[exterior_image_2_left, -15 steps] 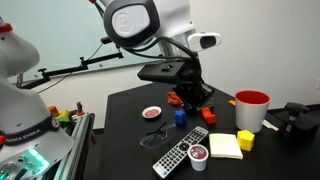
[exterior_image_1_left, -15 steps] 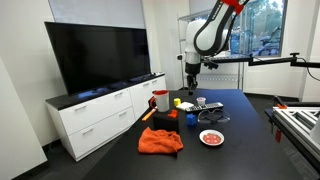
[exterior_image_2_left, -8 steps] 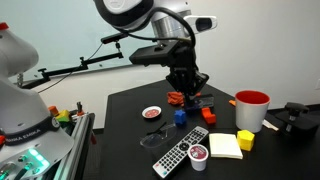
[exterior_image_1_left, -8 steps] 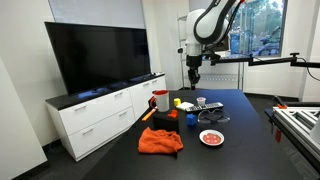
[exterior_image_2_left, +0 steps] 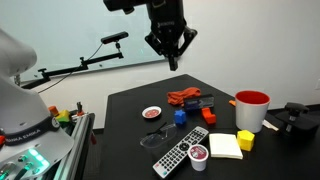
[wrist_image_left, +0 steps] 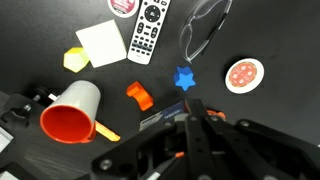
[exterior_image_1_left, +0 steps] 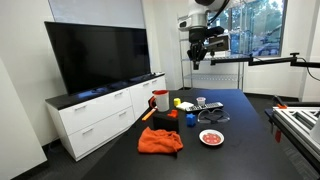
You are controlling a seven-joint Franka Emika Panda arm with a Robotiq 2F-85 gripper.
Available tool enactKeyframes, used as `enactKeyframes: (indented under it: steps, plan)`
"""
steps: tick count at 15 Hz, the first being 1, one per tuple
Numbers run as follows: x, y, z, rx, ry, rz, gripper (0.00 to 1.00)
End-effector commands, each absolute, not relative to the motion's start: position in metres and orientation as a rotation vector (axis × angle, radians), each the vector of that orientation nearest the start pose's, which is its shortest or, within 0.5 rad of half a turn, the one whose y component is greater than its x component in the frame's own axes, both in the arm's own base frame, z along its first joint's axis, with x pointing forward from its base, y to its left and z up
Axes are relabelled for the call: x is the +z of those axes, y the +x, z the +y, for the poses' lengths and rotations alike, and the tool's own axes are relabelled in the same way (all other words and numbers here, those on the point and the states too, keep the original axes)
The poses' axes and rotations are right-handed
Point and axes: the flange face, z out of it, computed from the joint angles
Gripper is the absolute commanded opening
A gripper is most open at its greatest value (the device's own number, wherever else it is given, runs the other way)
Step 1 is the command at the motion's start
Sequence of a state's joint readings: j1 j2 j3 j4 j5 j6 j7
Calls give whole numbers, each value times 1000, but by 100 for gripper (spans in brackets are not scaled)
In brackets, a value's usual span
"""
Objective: Press a button on the remote
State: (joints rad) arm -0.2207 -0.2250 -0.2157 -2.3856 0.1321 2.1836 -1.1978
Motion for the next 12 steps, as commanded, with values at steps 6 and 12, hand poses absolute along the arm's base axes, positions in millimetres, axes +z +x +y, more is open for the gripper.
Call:
enactKeyframes:
  steps: [6, 12]
  plan:
    - [422, 418, -180, -166, -2777, -1181, 0]
    - [416, 419, -173, -150, -2780, -1189, 28]
